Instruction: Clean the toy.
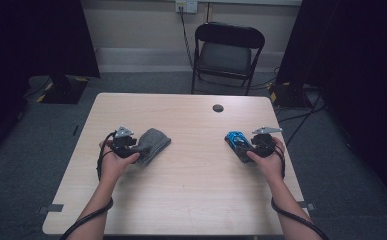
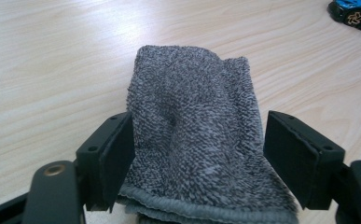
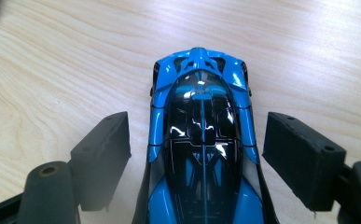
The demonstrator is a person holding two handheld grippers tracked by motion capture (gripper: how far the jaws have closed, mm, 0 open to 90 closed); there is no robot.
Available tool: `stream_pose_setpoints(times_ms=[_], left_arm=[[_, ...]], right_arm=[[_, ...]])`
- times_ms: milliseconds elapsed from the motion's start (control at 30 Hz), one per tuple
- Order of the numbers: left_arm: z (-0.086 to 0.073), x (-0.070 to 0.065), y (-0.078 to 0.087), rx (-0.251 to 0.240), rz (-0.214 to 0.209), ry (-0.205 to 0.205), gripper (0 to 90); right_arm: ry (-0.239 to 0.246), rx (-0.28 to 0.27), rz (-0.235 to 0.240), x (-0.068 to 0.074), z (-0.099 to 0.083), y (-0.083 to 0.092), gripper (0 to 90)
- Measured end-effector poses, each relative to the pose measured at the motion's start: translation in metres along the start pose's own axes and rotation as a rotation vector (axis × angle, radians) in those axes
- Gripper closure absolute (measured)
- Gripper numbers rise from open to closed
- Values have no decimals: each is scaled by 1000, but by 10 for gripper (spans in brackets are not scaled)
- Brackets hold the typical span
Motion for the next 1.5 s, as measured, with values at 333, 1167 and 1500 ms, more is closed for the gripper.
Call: stream_pose_setpoints(times_ms=[333, 1167, 1500], left_arm=[[4, -12, 12, -2, -43, 4, 223], [-10, -43, 30, 33, -149, -18, 157], [-21, -60, 28, 53, -204, -62, 158]], right_arm=[[-6, -27, 15, 9, 5, 14, 212], [41, -76, 98, 52, 21, 34, 178], [86, -72, 149, 73, 19, 31, 178]])
Point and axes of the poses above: each handheld gripper's, and its own axes: y roughly backward along the jaws, z roughly out of its top, x roughly to its left, the point moved 1 cm from there along -y, roughly forward along the jaws, and after that the axes turned 15 degrees about y, right-handed, at the moved point
